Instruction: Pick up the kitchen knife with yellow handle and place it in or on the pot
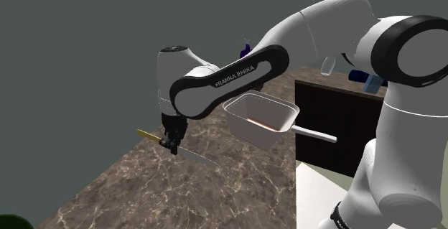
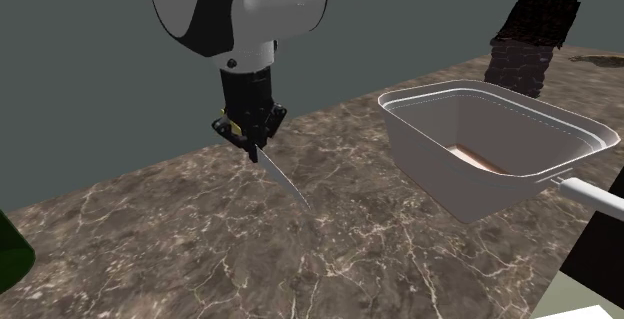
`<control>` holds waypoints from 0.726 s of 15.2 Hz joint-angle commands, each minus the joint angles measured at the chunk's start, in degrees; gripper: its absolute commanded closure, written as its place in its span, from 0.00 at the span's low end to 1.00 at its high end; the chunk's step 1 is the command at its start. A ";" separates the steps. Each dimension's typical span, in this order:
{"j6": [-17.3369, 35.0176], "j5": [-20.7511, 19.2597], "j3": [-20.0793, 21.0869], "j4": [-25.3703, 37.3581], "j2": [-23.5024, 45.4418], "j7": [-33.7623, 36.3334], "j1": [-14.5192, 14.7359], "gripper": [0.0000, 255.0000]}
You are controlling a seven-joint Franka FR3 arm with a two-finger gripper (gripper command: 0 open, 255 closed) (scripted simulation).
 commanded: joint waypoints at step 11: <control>-8.53 1.35 0.32 5.19 -3.46 -0.90 -0.24 1.00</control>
